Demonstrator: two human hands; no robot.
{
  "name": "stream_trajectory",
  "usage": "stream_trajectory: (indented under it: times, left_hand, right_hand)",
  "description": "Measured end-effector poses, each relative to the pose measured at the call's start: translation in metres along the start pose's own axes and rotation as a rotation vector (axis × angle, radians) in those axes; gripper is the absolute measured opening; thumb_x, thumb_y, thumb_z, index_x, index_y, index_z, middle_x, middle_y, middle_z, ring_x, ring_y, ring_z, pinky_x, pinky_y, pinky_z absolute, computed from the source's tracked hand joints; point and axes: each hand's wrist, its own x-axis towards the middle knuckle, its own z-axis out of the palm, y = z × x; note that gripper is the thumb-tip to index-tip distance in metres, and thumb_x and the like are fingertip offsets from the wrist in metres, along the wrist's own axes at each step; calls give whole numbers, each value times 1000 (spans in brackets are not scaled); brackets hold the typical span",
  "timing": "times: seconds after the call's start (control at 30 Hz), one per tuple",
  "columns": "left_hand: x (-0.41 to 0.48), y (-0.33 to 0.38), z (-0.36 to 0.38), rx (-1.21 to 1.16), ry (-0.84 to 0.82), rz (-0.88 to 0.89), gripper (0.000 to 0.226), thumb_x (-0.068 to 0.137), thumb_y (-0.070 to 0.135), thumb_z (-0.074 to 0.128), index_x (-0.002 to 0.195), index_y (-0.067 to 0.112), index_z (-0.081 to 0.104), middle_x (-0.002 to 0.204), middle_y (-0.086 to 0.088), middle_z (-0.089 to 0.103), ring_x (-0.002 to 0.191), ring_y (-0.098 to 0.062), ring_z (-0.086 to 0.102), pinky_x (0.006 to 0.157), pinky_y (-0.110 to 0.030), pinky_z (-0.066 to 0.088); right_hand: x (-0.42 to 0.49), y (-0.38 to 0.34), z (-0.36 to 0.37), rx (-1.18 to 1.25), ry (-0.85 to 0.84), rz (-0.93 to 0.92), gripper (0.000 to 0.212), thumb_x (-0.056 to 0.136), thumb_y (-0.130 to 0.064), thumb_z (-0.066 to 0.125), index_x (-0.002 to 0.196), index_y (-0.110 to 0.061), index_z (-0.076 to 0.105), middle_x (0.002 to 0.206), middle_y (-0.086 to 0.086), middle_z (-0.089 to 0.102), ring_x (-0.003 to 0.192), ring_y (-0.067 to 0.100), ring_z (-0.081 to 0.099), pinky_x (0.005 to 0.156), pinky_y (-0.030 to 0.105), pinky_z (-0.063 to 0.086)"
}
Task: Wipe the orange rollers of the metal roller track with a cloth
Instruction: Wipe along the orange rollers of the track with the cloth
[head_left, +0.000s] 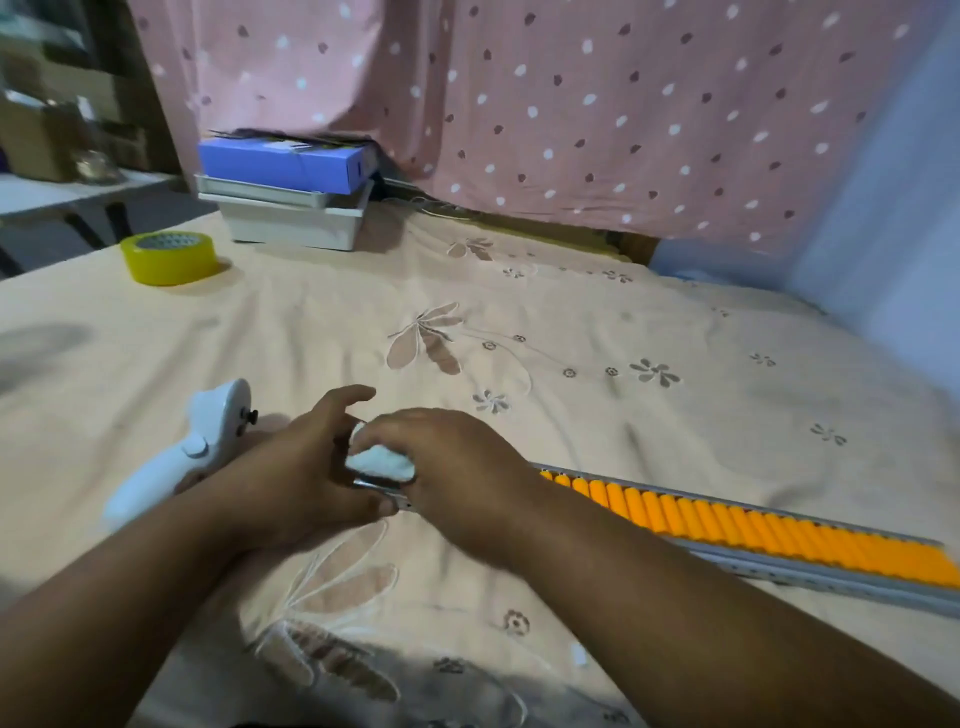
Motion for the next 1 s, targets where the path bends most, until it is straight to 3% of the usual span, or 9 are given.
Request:
stream_trajectory:
  times: [0.17, 0.3, 0.4, 0.47, 0.57, 0.73, 0.87, 0.93, 1.0]
  left_hand:
    - [2, -2, -1, 53, 0, -8, 105, 61, 51, 87, 144, 36, 25, 118, 26, 63, 100, 25, 52, 77, 3, 37]
    - [3, -3, -1, 40, -3, -22, 102, 63, 49, 87, 143, 40, 24, 118, 27, 62, 102, 25, 51, 77, 5, 36]
    - [1, -1, -1, 54, -1, -11, 88, 64, 43, 89, 133, 34, 35, 111, 28, 64, 100, 19, 57, 74, 3, 39]
    - [1, -1, 1, 65, 20, 7, 74, 65, 36, 90, 121, 26, 42, 96, 22, 70, 90, 15, 61, 69, 1, 42]
    - [0, 0, 2, 68, 33, 16, 63, 66, 34, 89, 111, 26, 45, 99, 20, 69, 81, 5, 64, 65, -7, 46]
    - [1, -7, -1, 159, 24, -14, 72, 60, 58, 83, 113, 39, 38, 104, 26, 69, 90, 7, 64, 77, -23, 51]
    - [0, -6, 1, 163, 24, -3, 66, 62, 52, 86, 108, 37, 43, 102, 36, 65, 84, 9, 65, 70, -14, 48]
    - [1, -10, 0, 160, 26, -19, 68, 58, 59, 85, 108, 39, 42, 98, 28, 70, 80, 6, 67, 73, -27, 53]
    - [1, -13, 1, 164, 32, -27, 71, 54, 65, 83, 108, 43, 41, 98, 25, 72, 80, 4, 68, 74, -36, 55]
  right_hand:
    - [-21, 11, -42, 49, -114, -31, 27, 86, -22, 78, 108, -36, 72, 102, -12, 75, 89, 1, 69, 78, 25, 55]
    - [-17, 51, -59, -46, 180, 108, 22, 92, -26, 71, 111, -37, 71, 104, -12, 75, 95, 8, 68, 81, 36, 55]
    - [-10, 44, -21, -143, 87, 66, 17, 91, -24, 62, 105, -32, 67, 99, -8, 70, 94, 14, 63, 81, 39, 53]
    - [-18, 28, -6, -242, 28, -28, 20, 88, -22, 61, 105, -32, 64, 99, -7, 66, 94, 17, 61, 78, 40, 53]
    - [-39, 15, -31, -236, -144, -154, 23, 91, -24, 62, 112, -33, 65, 104, -7, 69, 95, 16, 62, 75, 38, 52]
    - [-45, 66, -74, -184, 127, 63, 25, 96, -22, 65, 119, -32, 67, 112, -8, 71, 102, 13, 62, 86, 37, 51]
    - [-61, 66, -32, -397, 13, 2, 32, 80, -3, 48, 98, -28, 56, 98, -5, 61, 91, 25, 53, 80, 43, 50]
    - [-71, 58, -27, -372, 5, -10, 29, 85, -6, 52, 95, -33, 50, 96, -9, 56, 87, 23, 49, 77, 43, 50]
    - [-79, 51, -45, -278, -101, -56, 24, 92, -11, 59, 104, -32, 58, 102, -10, 61, 95, 19, 55, 83, 40, 50]
